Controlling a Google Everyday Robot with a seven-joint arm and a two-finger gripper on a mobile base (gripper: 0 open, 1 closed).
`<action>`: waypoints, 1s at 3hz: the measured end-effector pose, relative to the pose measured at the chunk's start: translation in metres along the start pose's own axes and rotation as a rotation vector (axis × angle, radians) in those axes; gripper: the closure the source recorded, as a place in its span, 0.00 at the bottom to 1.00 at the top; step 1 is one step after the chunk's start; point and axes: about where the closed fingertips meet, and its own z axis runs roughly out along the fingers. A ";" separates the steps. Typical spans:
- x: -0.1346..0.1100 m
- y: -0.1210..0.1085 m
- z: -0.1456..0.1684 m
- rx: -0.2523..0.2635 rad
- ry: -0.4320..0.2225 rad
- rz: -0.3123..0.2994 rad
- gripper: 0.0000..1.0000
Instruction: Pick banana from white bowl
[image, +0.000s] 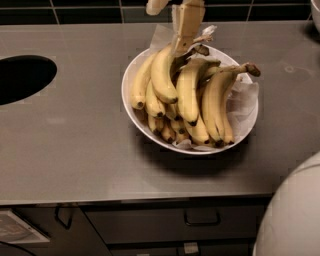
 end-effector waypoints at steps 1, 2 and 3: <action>0.012 0.001 0.004 -0.010 0.008 0.017 0.31; 0.024 0.008 0.006 -0.024 0.010 0.041 0.31; 0.031 0.010 0.011 -0.038 0.008 0.051 0.32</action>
Offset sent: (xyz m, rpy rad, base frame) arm -0.0447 -0.0667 -0.0336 -0.1383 0.2453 -0.0170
